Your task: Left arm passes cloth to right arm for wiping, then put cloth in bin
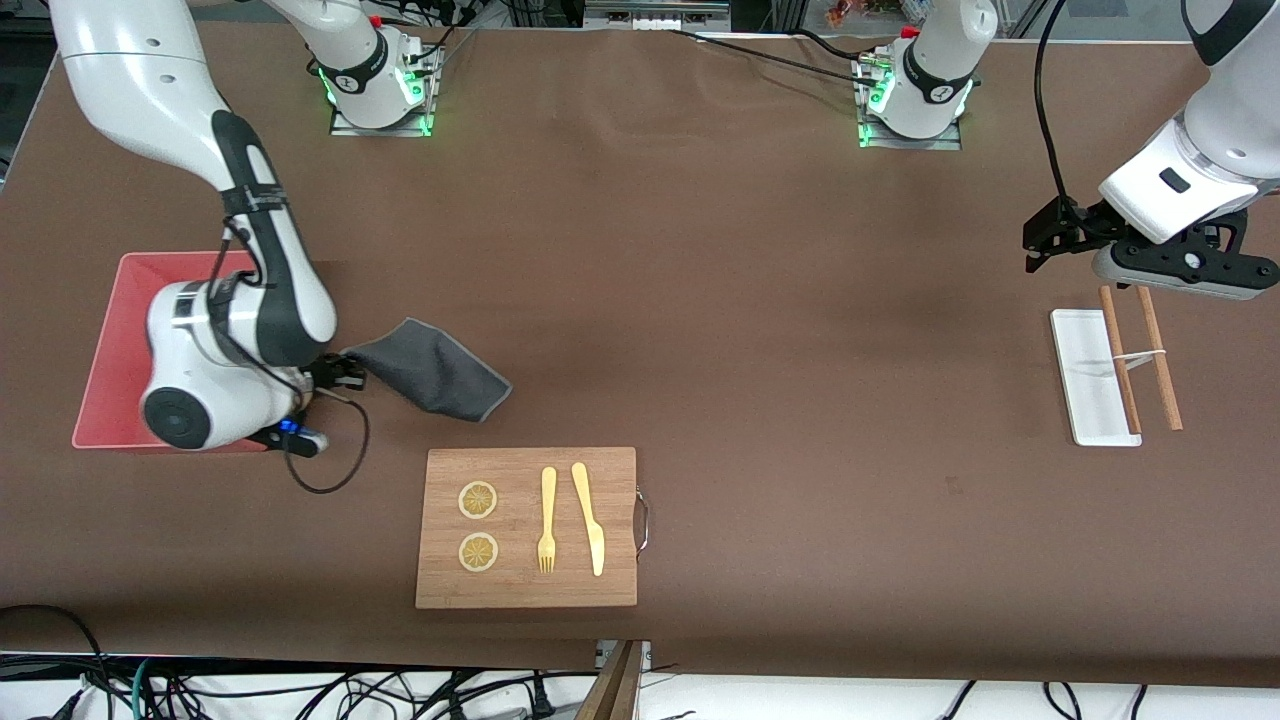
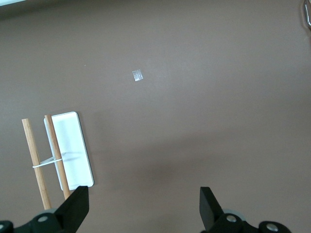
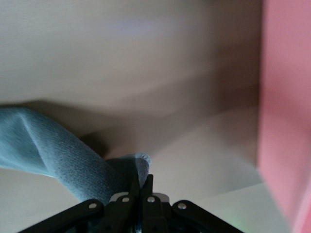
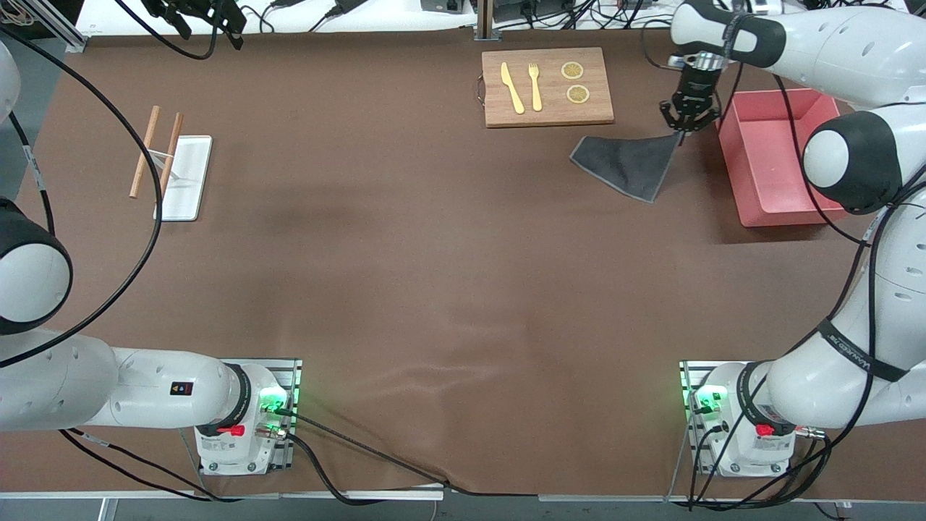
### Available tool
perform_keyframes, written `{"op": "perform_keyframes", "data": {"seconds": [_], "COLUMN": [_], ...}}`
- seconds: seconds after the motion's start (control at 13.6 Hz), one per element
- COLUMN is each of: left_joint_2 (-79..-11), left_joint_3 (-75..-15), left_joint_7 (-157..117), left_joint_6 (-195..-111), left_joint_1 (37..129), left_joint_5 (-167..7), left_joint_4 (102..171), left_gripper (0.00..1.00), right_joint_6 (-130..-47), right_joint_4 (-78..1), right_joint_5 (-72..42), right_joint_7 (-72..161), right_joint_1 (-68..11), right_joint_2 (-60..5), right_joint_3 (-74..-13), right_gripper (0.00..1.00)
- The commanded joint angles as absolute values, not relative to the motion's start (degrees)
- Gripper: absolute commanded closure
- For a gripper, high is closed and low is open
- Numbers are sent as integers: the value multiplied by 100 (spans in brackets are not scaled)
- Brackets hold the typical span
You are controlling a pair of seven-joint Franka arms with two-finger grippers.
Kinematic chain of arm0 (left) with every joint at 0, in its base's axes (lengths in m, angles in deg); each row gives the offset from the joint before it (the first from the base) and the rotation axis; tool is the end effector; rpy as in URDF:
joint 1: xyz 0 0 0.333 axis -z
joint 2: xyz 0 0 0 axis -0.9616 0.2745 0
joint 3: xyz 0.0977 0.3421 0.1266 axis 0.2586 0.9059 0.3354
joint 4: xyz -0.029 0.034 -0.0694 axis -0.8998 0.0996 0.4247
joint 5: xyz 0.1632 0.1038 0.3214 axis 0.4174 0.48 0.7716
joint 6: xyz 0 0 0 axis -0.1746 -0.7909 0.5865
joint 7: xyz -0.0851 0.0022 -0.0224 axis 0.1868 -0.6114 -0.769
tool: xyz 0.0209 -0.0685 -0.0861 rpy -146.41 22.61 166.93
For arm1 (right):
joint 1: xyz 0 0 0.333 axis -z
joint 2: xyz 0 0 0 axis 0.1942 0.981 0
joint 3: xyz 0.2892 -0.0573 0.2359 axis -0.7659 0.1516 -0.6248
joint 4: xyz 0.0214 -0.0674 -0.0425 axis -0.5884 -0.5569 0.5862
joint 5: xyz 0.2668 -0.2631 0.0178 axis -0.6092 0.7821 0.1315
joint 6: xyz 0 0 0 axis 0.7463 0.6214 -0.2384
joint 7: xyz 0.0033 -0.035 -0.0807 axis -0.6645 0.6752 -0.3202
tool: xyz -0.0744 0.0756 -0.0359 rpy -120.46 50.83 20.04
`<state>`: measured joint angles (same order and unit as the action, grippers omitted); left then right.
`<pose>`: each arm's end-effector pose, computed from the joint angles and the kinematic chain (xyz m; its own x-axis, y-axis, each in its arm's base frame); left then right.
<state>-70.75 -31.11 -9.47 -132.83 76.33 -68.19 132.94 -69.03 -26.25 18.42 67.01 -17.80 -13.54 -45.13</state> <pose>0.5396 -0.0576 0.6453 0.9818 -0.1897 0.0129 -0.1889 -0.9808 -0.0481 0.6705 0.0505 0.3060 0.8529 -0.2655 -0.4495 -0.2365 -0.9641 0.1205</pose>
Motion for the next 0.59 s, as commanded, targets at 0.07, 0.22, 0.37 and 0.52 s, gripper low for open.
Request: {"op": "perform_keyframes", "data": {"seconds": [0.07, 0.22, 0.37, 0.52], "left_joint_2": [-7084, -7076, -7076, -7076], "left_joint_3": [-3058, -3066, -3058, -3049], "left_joint_7": [-991, -1009, -991, -982], "left_joint_6": [-13305, -13305, -13305, -13270], "left_joint_1": [7653, 7653, 7635, 7635], "left_joint_5": [-6755, -6755, -6764, -6764], "left_joint_4": [13279, 13279, 13279, 13279], "left_gripper": [0, 0, 0, 0], "right_joint_6": [-6701, -6300, -5904, -5193], "right_joint_4": [-2546, -2502, -2240, -1889], "right_joint_5": [1829, 2109, 2207, 2233], "right_joint_7": [5732, 5731, 5687, 5512], "right_joint_1": [-1770, -1779, -1770, -1761], "right_joint_2": [-1555, -1924, -2328, -2653], "right_joint_3": [-4154, -4215, -4233, -4207], "right_gripper": [100, 100, 100, 100]}}
